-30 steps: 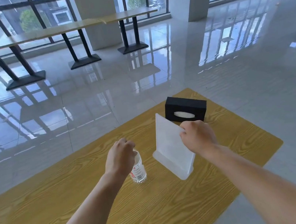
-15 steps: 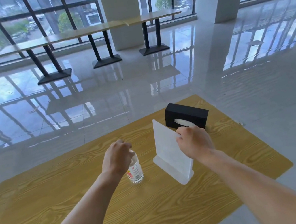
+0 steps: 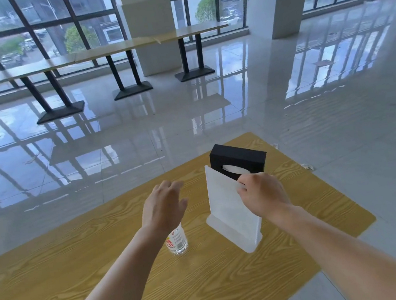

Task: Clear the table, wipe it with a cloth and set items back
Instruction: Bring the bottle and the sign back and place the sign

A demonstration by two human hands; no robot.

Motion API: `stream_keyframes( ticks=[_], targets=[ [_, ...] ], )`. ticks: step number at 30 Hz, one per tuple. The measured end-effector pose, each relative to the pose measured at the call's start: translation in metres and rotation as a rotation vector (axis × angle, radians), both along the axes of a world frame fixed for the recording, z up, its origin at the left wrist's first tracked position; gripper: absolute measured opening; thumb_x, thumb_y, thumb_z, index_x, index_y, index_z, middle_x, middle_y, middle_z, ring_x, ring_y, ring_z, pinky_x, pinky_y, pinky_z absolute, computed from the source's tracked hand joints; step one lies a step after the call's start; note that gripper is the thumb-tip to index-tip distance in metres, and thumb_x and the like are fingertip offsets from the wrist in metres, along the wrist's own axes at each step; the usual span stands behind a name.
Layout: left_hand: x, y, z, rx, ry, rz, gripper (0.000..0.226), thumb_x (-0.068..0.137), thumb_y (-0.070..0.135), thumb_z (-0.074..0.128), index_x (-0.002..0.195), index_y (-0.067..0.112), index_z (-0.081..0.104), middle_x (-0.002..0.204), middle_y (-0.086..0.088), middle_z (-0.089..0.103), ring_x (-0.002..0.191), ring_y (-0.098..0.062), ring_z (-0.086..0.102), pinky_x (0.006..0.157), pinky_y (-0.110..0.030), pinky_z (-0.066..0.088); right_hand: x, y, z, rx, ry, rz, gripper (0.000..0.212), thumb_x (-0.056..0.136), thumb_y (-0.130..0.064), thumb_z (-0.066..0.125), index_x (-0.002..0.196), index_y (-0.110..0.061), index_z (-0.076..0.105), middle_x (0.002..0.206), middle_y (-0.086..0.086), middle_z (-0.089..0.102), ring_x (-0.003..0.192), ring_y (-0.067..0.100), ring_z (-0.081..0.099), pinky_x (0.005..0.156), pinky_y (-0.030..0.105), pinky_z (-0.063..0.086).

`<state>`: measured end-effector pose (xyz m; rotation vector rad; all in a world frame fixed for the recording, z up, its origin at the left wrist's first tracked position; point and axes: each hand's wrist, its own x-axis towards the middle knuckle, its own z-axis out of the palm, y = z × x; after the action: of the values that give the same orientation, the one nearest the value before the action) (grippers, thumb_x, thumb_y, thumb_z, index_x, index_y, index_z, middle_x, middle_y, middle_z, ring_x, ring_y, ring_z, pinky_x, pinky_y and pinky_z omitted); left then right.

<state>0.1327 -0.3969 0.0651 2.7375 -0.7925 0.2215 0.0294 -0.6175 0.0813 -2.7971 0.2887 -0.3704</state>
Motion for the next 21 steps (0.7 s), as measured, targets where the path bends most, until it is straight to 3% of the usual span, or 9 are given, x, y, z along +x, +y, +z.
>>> stream_keyframes(
  ticks=[3,6,9,14,17,21],
  targets=[
    [0.006,-0.035,0.015,-0.168,0.104,-0.151,0.055,0.094,0.032,0.062,0.145,0.026,0.042,0.136,-0.002,0.056,0.122,-0.022,0.055,0.093,-0.035,0.049,-0.006,0.001,0.002,0.011,0.002,-0.034,0.043,0.096,-0.013,0.048,0.055,-0.022,0.035,0.048,-0.007,0.038,0.042,0.005,0.031,0.045,0.019,0.023],
    [0.014,-0.066,0.025,-0.116,0.103,-0.375,0.055,0.095,0.025,0.062,0.145,0.032,0.043,0.144,0.002,0.049,0.128,-0.019,0.051,0.099,-0.034,0.049,-0.011,0.0,0.004,-0.002,0.003,-0.079,0.036,0.096,-0.016,0.048,0.06,-0.02,0.044,0.052,-0.006,0.047,0.046,0.007,0.041,0.047,0.02,0.027],
    [0.025,-0.088,0.032,-0.034,0.091,-0.58,0.037,0.094,0.019,0.062,0.13,0.029,0.062,0.131,0.004,0.059,0.118,-0.015,0.057,0.093,-0.029,0.05,-0.019,-0.004,0.009,-0.032,0.018,-0.14,0.027,0.097,-0.021,0.051,0.07,-0.019,0.053,0.062,-0.005,0.056,0.054,0.009,0.049,0.048,0.019,0.03],
    [0.035,-0.122,0.038,-0.051,0.061,-0.746,0.022,0.099,0.018,0.056,0.111,0.02,0.074,0.106,0.003,0.068,0.097,-0.013,0.062,0.083,-0.027,0.051,-0.038,-0.013,0.016,-0.073,0.061,-0.265,0.021,0.096,-0.024,0.056,0.075,-0.017,0.056,0.068,-0.004,0.062,0.059,0.014,0.055,0.051,0.022,0.04],
    [0.032,-0.145,0.04,-0.063,0.062,-0.813,0.023,0.099,0.016,0.054,0.106,0.02,0.075,0.103,0.003,0.067,0.095,-0.014,0.061,0.082,-0.026,0.048,-0.048,-0.022,0.021,-0.08,0.072,-0.342,0.019,0.094,-0.023,0.055,0.077,-0.016,0.055,0.069,-0.002,0.061,0.061,0.018,0.054,0.047,0.021,0.028],
    [0.022,-0.183,0.041,-0.103,0.049,-0.875,0.022,0.098,0.014,0.055,0.105,0.019,0.075,0.103,0.001,0.068,0.095,-0.015,0.061,0.08,-0.024,0.046,-0.062,-0.041,0.03,-0.093,0.056,-0.419,0.016,0.092,-0.021,0.056,0.077,-0.017,0.054,0.078,0.007,0.07,0.076,0.03,0.065,0.051,0.028,0.026]
  ],
)
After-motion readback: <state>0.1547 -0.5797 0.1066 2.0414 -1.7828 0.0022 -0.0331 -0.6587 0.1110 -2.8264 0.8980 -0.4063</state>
